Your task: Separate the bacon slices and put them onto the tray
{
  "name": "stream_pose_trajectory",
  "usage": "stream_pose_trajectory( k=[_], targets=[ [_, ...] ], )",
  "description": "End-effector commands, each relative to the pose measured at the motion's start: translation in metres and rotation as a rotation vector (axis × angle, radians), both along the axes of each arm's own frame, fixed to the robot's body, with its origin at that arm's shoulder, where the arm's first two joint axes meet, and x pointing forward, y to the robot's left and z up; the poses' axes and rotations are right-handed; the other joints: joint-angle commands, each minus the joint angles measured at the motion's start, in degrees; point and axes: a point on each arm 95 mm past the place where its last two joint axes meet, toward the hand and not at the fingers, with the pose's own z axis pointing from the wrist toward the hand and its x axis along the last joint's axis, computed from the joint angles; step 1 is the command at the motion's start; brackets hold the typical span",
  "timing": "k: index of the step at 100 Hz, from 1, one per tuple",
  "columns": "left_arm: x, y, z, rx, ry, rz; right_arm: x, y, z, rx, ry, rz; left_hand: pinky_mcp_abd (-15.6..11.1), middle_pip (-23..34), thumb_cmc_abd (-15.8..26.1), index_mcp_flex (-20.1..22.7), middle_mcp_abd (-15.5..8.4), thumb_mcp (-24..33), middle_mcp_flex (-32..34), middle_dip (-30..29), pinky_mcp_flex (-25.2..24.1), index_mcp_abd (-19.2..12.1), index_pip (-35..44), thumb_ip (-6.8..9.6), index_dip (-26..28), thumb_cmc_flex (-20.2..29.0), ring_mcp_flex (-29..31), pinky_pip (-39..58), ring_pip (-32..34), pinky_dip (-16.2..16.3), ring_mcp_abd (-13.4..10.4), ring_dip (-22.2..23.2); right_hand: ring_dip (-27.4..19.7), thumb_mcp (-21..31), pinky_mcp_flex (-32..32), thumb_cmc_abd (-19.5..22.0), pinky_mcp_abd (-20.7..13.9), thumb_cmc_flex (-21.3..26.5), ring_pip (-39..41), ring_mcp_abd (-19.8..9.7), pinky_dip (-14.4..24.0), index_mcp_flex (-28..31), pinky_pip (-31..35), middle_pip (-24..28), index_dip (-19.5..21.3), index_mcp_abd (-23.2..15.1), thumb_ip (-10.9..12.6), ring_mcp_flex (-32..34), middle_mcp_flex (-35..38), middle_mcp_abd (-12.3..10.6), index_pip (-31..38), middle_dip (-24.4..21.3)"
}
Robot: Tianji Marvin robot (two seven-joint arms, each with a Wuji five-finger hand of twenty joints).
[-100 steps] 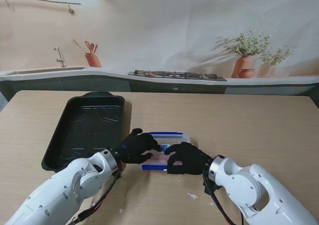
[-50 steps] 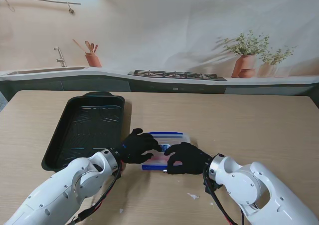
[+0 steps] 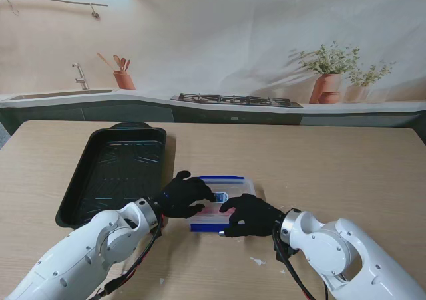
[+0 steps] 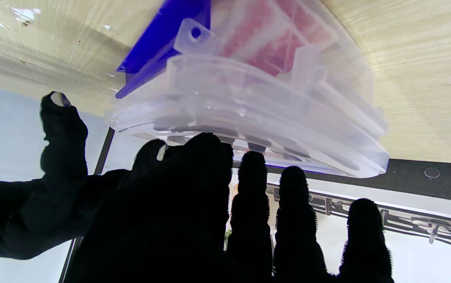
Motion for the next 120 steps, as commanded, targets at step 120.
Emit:
stream_pose_trajectory(
  k=[120],
  targets=[
    [-0.015, 0.011, -0.02, 0.102, 0.039, 0.015, 0.084, -0.005, -0.011, -0.017, -0.336, -0.189, 0.1, 0.6, 0.1, 0.5, -1.4, 4.1, -1.9, 0.9, -0.4, 0.3, 1.9, 0.05, 0.3, -4.9, 0.4, -1.3, -0.3, -0.7, 0.3, 1.2, 1.8, 13.6, -1.0, 0.3, 0.2, 7.3, 2.6, -0.1, 2.7, -17.7, 2.5, -1.1, -6.1, -8.8, 1.4, -1.5, -5.5, -0.4, -2.1, -0.7]
  ],
)
